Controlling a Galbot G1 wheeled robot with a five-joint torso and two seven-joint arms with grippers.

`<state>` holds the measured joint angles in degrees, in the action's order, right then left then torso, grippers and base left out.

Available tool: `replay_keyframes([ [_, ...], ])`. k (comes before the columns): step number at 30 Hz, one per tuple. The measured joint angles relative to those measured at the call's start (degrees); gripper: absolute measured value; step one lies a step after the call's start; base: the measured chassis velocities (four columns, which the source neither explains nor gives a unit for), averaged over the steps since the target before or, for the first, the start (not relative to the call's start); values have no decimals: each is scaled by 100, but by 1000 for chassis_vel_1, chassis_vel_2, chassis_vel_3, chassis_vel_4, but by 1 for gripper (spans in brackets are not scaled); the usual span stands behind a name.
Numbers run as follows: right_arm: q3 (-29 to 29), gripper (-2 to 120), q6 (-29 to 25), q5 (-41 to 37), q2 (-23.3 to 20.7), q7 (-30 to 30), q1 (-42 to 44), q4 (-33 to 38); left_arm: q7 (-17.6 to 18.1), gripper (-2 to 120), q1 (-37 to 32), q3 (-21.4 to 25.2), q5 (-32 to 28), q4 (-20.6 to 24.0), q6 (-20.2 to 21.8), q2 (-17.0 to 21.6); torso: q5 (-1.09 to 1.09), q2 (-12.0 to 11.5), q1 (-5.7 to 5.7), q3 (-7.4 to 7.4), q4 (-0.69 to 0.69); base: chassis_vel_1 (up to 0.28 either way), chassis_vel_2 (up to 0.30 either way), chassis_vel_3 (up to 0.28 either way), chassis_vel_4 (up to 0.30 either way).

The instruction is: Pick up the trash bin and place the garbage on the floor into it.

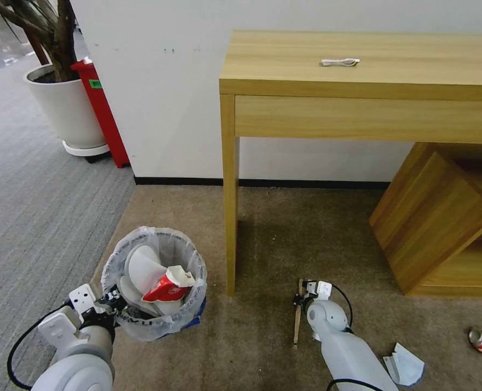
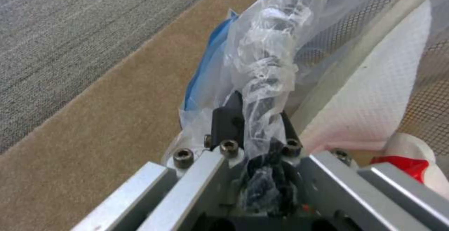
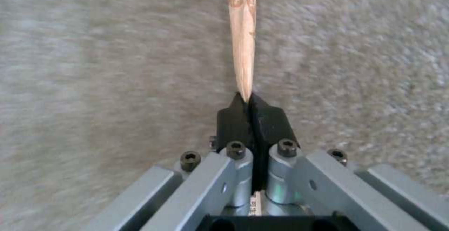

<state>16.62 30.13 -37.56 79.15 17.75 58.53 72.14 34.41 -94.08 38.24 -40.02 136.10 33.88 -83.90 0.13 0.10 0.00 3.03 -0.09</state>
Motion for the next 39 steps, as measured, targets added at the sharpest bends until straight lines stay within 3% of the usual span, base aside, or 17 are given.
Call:
replay_keyframes([
  [6,-119,0,-671,-114,-273,-398,413,1055,-2,1,-9,-2,2,-10,-2,1,-5,0,0,0,-3,0,0,0,0],
  [8,-87,0,-1114,-312,-474,-954,714,1949,-20,1,-49,-71,11,-11,-11,-7,-7,0,0,-2,-2,0,0,0,0],
  [9,-87,0,-1114,-312,-474,-954,714,1949,-20,1,-49,-71,11,-11,-11,-7,-7,0,0,-2,-2,0,0,0,0],
  [13,25,0,-1768,-729,-811,-1988,1158,3223,-42,1,-81,-260,12,-5,-13,-66,-8,0,0,-2,-5,0,0,0,0],
  [14,25,0,-1768,-729,-811,-1988,1158,3223,-42,1,-81,-260,12,-5,-13,-66,-8,0,0,-2,-5,0,0,0,0],
  [16,40,0,-2259,-803,-949,-2748,1298,3521,-41,1,-102,-339,-24,13,-3,-82,-8,0,0,-2,-5,0,0,0,0],
  [18,39,0,-2686,-878,-1001,-3339,1348,3618,-31,1,-140,-419,-96,29,12,-94,-8,1,0,-2,-5,0,0,0,0],
  [19,39,0,-2686,-878,-1001,-3339,1348,3618,-31,1,-140,-419,-96,29,12,-94,-8,1,0,-2,-5,0,0,0,0],
  [22,-24,0,-3510,-1380,-979,-4896,1329,3725,58,1,-215,-579,-312,88,73,-114,-7,1,0,-3,-5,0,0,0,0],
  [23,-24,0,-3510,-1380,-979,-4896,1329,3725,58,1,-215,-579,-312,88,73,-114,-7,1,0,-3,-5,0,0,0,0],
  [26,-106,0,-4004,-1630,-880,-6009,1145,3645,107,1,-311,-710,-393,127,102,-117,-8,2,0,-2,-5,0,0,0,0],
  [30,-204,0,-4227,-1693,-811,-6550,1019,3526,126,1,-404,-822,-404,158,105,-118,-8,1,0,-2,-4,0,0,0,0],
  [39,-296,0,-4469,-1255,-765,-7130,922,3313,191,1,-545,-1122,-425,256,138,-121,-8,2,0,-2,-5,0,0,0,0],
])
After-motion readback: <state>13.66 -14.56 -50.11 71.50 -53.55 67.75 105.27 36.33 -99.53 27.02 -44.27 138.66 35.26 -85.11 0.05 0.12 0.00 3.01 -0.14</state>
